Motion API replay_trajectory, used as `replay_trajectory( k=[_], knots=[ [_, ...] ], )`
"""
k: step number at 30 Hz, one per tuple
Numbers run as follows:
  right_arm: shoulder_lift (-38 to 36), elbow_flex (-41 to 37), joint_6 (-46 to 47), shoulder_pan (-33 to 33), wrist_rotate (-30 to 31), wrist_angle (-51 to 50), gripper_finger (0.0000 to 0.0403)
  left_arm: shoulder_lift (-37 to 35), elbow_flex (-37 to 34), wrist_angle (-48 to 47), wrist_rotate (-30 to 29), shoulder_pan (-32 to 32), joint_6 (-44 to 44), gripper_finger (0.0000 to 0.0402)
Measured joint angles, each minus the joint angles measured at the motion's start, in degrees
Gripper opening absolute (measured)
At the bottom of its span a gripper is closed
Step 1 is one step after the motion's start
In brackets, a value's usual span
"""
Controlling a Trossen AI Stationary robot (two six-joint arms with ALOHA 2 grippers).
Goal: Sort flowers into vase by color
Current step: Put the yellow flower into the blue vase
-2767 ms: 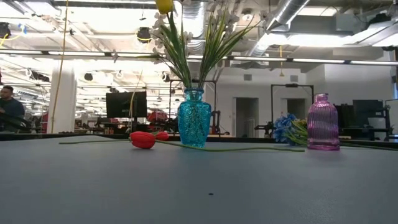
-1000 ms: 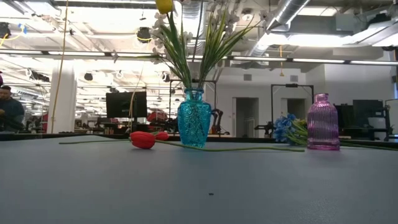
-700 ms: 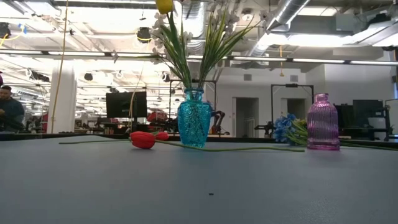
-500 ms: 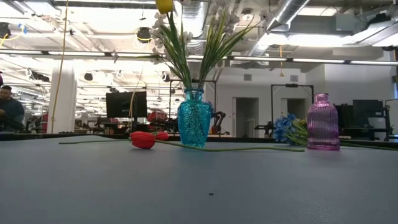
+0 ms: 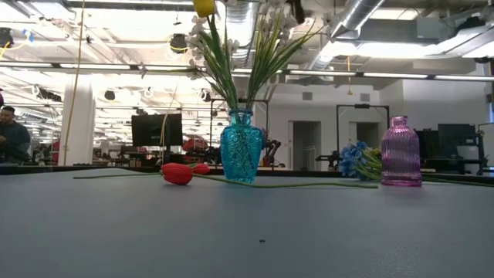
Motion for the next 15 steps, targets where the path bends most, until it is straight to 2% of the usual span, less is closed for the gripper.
replay_trajectory(
  k=[5,9,15],
  knots=[
    [2.7,-0.1,-3.6,1.0,0.3,-1.9,0.0033,-1.9,-3.9,2.3,1.5,0.0,2.0,0.0154],
    [3.4,-0.5,-3.0,1.0,0.5,-1.3,0.0033,-6.1,-11.7,8.4,-0.1,0.0,0.6,0.0154],
    [2.2,-7.2,-1.9,1.4,2.0,-0.1,0.0033,-12.0,-22.9,15.9,-0.7,0.0,-5.1,0.0154]
  ],
)
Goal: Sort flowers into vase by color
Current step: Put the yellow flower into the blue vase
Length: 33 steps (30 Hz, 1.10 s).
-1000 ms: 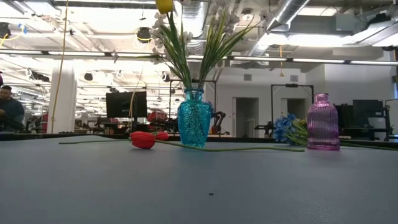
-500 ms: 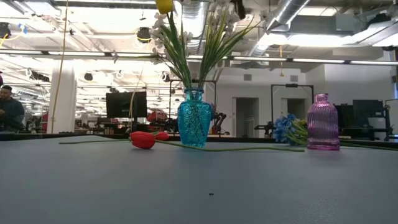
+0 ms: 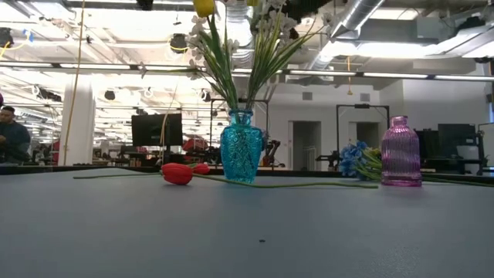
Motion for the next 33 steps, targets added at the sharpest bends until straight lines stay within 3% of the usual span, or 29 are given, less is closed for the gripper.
replay_trajectory(
  k=[6,16,20,33],
  knots=[
    [-2.4,-7.7,3.2,2.2,1.9,10.0,0.0032,-3.6,-7.0,7.9,-0.1,0.0,-1.6,0.0154],
    [-2.6,-10.2,4.3,4.4,3.7,9.9,0.0032,-4.2,-14.7,10.6,-0.1,-1.3,-6.6,0.0154],
    [-2.5,-12.1,2.3,6.0,7.9,12.6,0.0032,-4.2,-15.5,11.6,-0.2,-1.6,-6.9,0.0154],
    [-2.5,-18.6,5.5,7.5,9.1,16.9,0.0032,-4.2,-15.5,11.5,-0.1,-1.6,-5.7,0.0154]
  ],
)
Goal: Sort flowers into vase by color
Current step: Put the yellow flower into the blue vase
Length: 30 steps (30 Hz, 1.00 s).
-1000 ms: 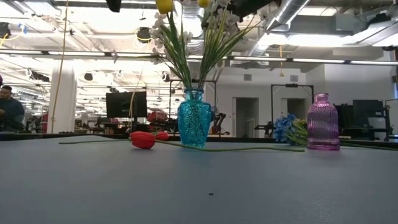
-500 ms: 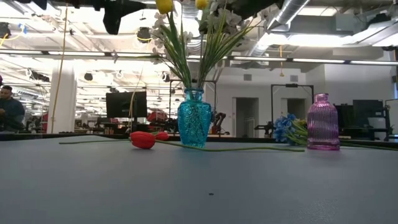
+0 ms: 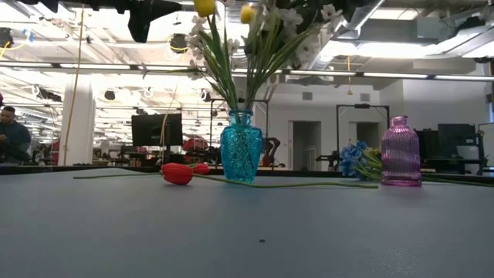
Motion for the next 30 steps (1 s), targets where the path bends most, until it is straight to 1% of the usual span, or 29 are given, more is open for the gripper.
replay_trajectory(
  k=[7,12,15,19,21,24,26,30],
  knots=[
    [0.0,-0.6,0.3,-0.1,0.0,0.0,0.0037,0.0,0.0,0.0,0.0,0.0,0.6,0.0154],
    [0.0,-0.6,0.2,0.0,-0.2,0.9,0.0059,0.0,0.0,0.0,0.2,0.0,0.6,0.0154],
    [0.0,-0.6,0.2,0.0,-0.2,1.1,0.0082,0.0,0.0,0.0,1.2,0.0,0.6,0.0154],
    [-0.1,-0.6,0.3,-0.1,-0.4,1.1,0.0123,0.0,0.0,0.0,1.4,0.0,0.6,0.0154],
    [-0.1,-0.6,0.9,-0.3,-2.4,0.9,0.0147,0.0,0.0,0.0,1.4,0.0,0.5,0.0154],
    [-0.1,1.4,1.1,-1.1,-7.1,-2.7,0.0179,0.0,0.0,0.0,1.6,0.0,0.2,0.0154],
    [-0.1,3.0,0.8,-1.6,-8.9,-5.4,0.0197,0.0,0.0,0.0,1.7,0.0,0.2,0.0154],
    [0.0,7.0,-1.8,-2.1,-9.4,-13.7,0.0218,0.0,0.0,0.0,2.3,0.0,0.2,0.0154]
  ],
)
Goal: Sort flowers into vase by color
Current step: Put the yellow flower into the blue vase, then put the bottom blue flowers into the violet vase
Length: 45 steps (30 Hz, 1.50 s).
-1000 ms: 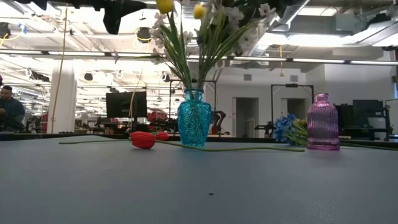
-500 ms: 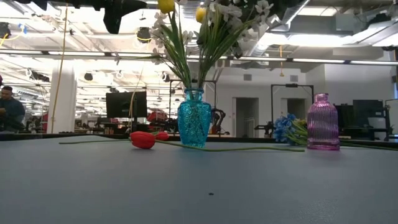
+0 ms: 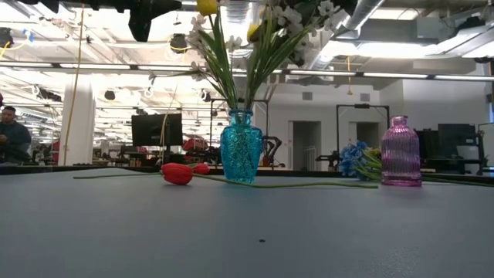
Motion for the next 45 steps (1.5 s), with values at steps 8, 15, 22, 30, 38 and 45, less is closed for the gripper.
replay_trajectory(
  k=[8,15,22,30,38,45],
  knots=[
    [0.0,8.5,-3.2,-1.4,0.1,-13.7,0.0223,0.0,0.0,0.0,2.5,0.0,0.0,0.0154],
    [0.0,17.3,-5.1,-2.6,0.2,-25.1,0.0223,0.0,0.0,0.0,7.5,0.0,0.6,0.0153],
    [0.0,25.5,-5.5,-3.5,0.4,-33.9,0.0223,0.0,0.0,-0.5,14.8,0.0,1.1,0.0153],
    [0.0,34.0,-1.8,0.4,0.4,-43.4,0.0222,0.0,0.0,-8.1,21.8,-2.1,2.0,0.0153],
    [-0.5,38.0,7.6,17.3,2.3,-50.6,0.0198,0.2,0.0,-17.2,17.2,-10.6,3.4,0.0153],
    [-0.9,37.3,11.4,36.2,8.6,-65.4,0.0179,2.8,0.0,-17.7,11.7,-14.9,5.9,0.0153]
  ],
)
